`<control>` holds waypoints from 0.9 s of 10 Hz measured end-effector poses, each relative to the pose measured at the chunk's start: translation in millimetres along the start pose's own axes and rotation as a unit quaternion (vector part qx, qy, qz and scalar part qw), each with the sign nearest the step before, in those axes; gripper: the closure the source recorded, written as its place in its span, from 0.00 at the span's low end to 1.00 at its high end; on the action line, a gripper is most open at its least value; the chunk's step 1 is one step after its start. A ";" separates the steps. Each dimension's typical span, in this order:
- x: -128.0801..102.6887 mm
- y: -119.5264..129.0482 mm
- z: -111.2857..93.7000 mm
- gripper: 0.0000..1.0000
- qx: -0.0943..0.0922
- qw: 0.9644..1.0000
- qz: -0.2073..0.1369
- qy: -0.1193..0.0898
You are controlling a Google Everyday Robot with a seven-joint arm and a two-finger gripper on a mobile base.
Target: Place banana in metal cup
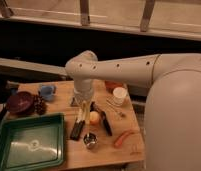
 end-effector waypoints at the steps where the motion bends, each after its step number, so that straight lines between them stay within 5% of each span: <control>1: -0.1 0.0 0.0 1.00 0.000 1.000 0.000 0.000; 5: 17.1 0.5 11.2 1.00 0.005 1.000 -0.002 0.018; 9: 60.0 -30.6 23.2 1.00 0.000 0.999 0.032 0.040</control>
